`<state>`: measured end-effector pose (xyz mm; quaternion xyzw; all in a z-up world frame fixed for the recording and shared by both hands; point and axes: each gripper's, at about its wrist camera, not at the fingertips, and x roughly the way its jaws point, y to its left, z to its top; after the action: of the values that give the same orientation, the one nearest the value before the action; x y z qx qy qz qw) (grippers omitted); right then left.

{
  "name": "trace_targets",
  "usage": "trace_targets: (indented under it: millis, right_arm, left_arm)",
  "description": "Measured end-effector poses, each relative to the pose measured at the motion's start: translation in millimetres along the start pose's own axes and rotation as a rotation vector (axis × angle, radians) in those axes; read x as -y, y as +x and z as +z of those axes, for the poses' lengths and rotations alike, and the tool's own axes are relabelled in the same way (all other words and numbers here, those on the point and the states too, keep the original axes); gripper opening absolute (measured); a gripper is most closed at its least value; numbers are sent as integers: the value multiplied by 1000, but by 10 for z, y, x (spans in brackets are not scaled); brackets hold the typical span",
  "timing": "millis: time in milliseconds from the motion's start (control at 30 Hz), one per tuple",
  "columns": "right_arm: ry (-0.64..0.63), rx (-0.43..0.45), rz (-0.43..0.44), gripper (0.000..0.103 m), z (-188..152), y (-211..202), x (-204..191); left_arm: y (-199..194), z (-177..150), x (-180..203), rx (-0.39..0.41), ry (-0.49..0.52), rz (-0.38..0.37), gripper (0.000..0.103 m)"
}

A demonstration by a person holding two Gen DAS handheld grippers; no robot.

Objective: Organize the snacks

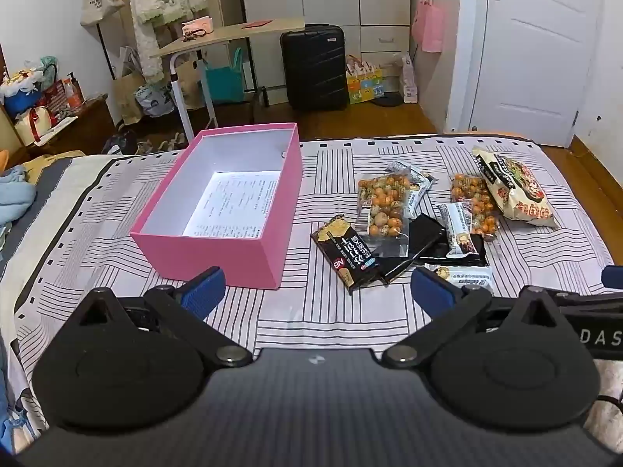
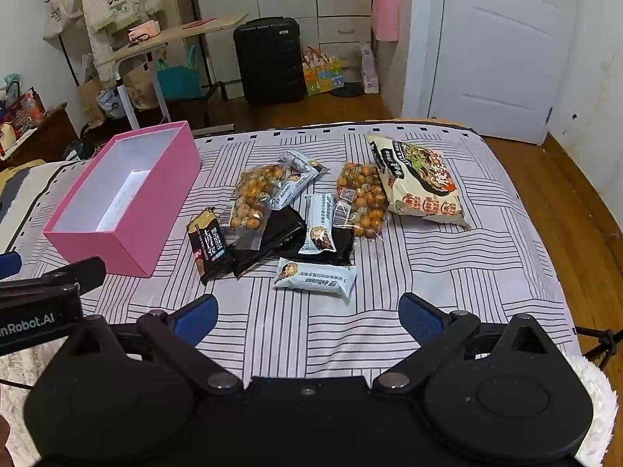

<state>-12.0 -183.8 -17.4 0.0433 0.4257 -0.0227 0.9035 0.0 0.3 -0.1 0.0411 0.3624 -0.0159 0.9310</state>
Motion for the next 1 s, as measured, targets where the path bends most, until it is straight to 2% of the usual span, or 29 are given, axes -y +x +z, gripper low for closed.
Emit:
trace_targets:
  millis: [1000]
  right_arm:
    - [-53, 14, -67, 101, -45, -41, -49]
  left_arm:
    - [103, -110, -91, -24, -45, 0, 103]
